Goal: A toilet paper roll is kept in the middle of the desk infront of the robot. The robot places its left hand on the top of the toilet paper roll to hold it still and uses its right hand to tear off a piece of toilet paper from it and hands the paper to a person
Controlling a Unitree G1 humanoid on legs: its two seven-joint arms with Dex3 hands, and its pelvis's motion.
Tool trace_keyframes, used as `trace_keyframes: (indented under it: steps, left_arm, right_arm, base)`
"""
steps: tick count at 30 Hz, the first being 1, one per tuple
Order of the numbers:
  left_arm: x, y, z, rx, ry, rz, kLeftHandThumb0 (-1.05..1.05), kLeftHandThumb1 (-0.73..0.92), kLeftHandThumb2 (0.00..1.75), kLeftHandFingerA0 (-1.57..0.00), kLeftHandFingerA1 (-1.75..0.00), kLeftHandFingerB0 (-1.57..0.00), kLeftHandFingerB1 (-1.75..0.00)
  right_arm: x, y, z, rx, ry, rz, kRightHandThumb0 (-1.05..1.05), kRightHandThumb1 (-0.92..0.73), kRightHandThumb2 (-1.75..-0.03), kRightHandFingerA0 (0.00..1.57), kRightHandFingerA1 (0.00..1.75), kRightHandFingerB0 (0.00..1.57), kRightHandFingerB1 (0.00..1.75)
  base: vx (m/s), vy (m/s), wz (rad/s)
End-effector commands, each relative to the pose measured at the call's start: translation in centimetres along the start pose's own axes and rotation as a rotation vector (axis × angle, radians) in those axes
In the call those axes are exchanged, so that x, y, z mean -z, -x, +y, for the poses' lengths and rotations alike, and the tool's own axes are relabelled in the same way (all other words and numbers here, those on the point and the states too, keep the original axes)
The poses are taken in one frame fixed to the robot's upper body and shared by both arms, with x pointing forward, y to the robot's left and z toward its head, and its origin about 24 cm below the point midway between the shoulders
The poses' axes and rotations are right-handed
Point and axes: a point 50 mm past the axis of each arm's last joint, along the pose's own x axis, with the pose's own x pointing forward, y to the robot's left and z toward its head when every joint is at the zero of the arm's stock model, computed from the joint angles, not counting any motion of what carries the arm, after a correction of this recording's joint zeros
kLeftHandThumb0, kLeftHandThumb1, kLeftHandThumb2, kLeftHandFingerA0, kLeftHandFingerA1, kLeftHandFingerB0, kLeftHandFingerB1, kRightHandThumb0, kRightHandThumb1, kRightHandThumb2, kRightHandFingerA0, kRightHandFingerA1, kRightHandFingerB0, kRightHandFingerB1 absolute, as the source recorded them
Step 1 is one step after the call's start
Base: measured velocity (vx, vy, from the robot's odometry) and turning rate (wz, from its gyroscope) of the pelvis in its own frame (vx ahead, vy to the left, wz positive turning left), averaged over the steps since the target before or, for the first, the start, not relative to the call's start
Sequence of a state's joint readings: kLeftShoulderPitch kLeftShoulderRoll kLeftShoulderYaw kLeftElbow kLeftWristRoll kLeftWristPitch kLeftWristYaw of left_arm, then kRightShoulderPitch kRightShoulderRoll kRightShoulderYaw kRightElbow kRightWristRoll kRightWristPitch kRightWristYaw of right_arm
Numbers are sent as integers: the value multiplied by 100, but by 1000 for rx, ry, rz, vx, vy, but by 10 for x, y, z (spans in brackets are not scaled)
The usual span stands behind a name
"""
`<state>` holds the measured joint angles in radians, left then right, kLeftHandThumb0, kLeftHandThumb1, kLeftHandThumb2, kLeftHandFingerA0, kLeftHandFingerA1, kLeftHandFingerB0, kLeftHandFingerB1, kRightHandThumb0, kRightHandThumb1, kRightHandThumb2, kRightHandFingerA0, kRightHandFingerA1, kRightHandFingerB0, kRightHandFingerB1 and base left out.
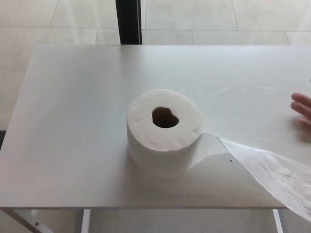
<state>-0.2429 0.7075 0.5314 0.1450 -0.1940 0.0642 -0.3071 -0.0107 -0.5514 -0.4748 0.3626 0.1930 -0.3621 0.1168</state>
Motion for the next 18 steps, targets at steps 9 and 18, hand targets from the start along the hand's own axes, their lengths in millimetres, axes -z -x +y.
trace_keyframes:
  steps: [9,18]
  left_arm:
    - [-132,-13,-178,443,-72,-318,-66,76,63,-58,-58,-47,-47]
    - [-145,-10,-232,507,-45,-333,-68,59,96,-60,-72,-40,-58]
  right_arm:
    - [-45,20,155,-614,156,-49,-69,-47,-84,22,58,20,46]
    - [-41,26,171,-666,236,-13,-67,-47,-85,23,61,19,48]
  base:
    - [0,0,0]
    - [0,0,0]
